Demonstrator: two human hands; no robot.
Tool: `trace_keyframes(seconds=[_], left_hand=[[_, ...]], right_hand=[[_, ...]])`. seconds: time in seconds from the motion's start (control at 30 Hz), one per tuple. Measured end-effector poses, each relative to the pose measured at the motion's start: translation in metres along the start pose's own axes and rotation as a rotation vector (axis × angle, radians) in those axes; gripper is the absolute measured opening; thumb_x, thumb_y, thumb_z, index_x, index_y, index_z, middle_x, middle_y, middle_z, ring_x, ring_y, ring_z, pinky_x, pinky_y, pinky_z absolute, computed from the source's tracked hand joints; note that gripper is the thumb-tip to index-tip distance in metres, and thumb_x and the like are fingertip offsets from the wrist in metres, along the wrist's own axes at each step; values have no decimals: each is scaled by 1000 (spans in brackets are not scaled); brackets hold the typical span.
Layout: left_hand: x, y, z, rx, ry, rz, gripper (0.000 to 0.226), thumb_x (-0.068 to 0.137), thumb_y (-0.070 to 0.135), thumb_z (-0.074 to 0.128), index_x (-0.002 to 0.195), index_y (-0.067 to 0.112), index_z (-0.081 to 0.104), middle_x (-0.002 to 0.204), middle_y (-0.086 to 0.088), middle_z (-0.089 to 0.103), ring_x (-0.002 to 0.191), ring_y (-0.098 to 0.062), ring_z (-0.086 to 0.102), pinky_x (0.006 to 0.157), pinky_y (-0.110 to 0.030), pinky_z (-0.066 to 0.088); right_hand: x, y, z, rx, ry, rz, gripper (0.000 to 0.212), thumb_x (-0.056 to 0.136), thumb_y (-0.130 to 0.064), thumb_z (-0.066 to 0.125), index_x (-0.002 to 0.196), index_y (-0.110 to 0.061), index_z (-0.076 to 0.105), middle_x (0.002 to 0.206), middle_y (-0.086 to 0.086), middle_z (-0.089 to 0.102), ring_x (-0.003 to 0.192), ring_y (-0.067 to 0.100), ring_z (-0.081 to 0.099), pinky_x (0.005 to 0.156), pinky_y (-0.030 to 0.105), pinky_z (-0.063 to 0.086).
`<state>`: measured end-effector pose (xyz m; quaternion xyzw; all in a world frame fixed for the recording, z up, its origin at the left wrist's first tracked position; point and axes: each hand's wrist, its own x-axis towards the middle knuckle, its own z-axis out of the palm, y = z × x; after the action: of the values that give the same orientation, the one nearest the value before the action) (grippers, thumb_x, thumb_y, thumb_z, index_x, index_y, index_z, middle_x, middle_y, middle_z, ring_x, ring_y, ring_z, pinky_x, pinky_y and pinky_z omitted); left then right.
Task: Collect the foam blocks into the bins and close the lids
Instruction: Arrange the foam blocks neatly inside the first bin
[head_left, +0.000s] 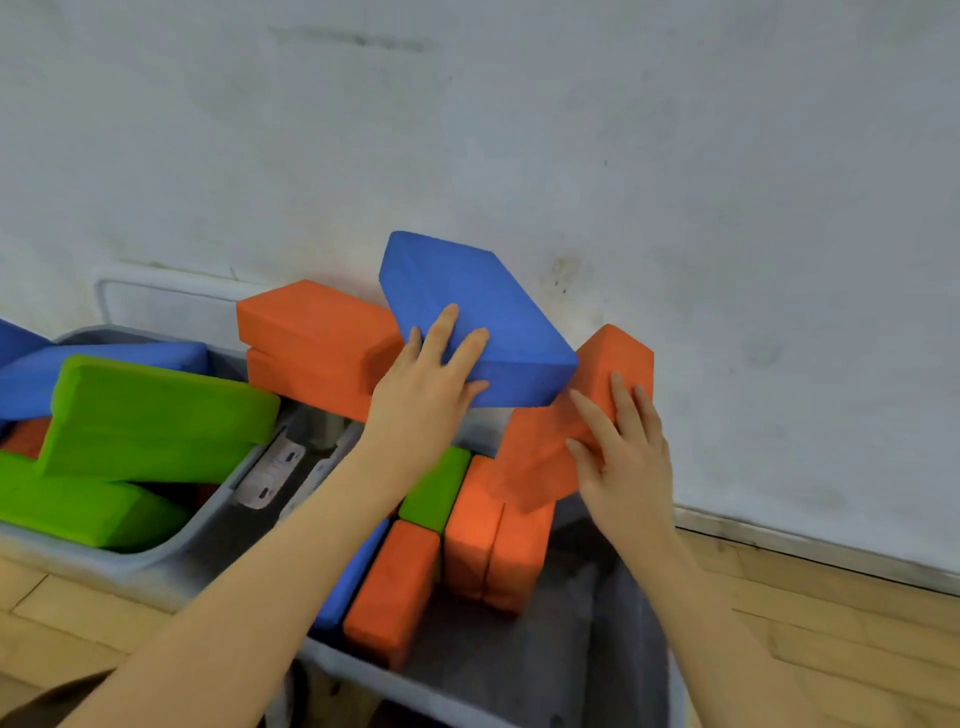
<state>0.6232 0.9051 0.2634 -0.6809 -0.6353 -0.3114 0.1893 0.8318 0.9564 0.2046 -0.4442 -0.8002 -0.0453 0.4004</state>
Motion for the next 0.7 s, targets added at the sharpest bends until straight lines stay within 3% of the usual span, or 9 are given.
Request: trace_keyframes(seconds=[0.1,0.23,0.3,0.37,0.43,0.5,0.6,0.7], left_hand=[[-16,14,14,-10,-77,35,63,66,17,83,116,19,45,128,-21,56,95,-48,62,52,-42,55],[-37,4,22,3,-248,60,50,72,17,73,118,13,53,126,-25,55,87,-50,63,56,-48,54],[-38,-7,17,-27,-335,14,52,78,17,73,126,10,56,137,-23,46,93,-47,62,65,-49,53],[-38,-18,13,14,-443,-36,54,86,25,65,136,14,46,148,-15,33,106,-41,58,78,-47,50],[-39,-27,10,16,-493,-34,55,89,28,61,139,16,42,150,-11,28,110,-39,56,82,-46,49],[-47,-34,9,1,-515,8,54,89,27,61,139,15,42,151,-11,27,111,-39,55,82,-46,49],[-62,-47,19,100,-670,150,52,91,26,58,139,17,40,152,-9,24,119,-35,48,86,-45,47],[-73,-50,27,36,-707,251,49,85,20,65,131,14,51,145,-16,38,110,-46,52,82,-52,50]], right_hand=[[-21,12,-2,-12,-54,24,45,84,-32,44,129,-30,48,143,15,44,130,38,38,86,54,49],[-43,15,-1,-14,-116,18,47,79,-25,58,126,-26,56,140,15,47,127,41,43,84,54,51],[-45,11,0,3,-145,-16,46,77,-23,60,123,-25,59,141,15,47,127,42,43,87,53,48],[-44,8,3,34,-172,-53,46,77,-23,57,123,-26,57,142,13,46,128,41,41,92,53,45],[-44,6,4,61,-192,-80,54,75,-22,61,128,-25,53,143,12,45,130,38,39,96,52,44],[-42,4,3,76,-221,-69,63,73,-23,65,134,-24,46,143,12,43,130,36,39,96,53,45],[-38,-3,6,69,-285,-6,70,73,-25,74,137,-26,43,150,19,28,132,46,31,94,56,43],[-35,-15,12,73,-362,11,73,75,-25,75,140,-31,40,154,15,21,138,48,17,92,58,46]])
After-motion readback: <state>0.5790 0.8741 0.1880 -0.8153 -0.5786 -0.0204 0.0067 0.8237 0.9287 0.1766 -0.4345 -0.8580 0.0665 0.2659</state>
